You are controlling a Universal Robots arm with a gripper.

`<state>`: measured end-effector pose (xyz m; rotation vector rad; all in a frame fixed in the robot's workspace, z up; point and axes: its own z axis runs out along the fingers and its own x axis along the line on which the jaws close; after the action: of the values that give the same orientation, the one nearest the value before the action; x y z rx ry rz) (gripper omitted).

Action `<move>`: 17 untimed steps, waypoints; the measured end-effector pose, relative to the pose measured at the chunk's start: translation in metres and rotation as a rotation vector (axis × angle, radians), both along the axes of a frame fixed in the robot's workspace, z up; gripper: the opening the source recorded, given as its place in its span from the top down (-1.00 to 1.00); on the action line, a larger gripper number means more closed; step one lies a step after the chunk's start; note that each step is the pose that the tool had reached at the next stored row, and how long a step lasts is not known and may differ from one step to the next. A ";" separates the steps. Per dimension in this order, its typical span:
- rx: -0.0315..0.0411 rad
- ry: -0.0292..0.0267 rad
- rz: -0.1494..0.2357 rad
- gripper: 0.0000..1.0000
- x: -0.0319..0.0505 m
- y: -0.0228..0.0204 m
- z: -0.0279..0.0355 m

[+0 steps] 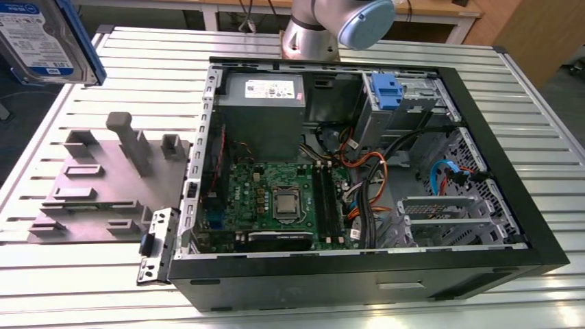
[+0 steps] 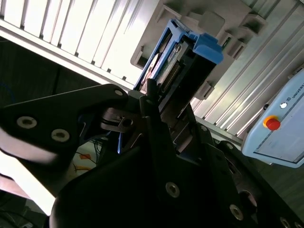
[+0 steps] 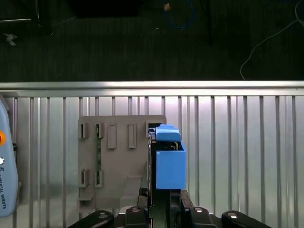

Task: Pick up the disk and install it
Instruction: 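Pick up the disk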

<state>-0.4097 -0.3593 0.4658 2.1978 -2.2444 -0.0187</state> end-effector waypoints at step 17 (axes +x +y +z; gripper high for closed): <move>0.0000 0.0001 0.000 0.31 0.0000 0.0000 0.0065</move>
<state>-0.4097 -0.3593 0.4723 2.1978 -2.2443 -0.0188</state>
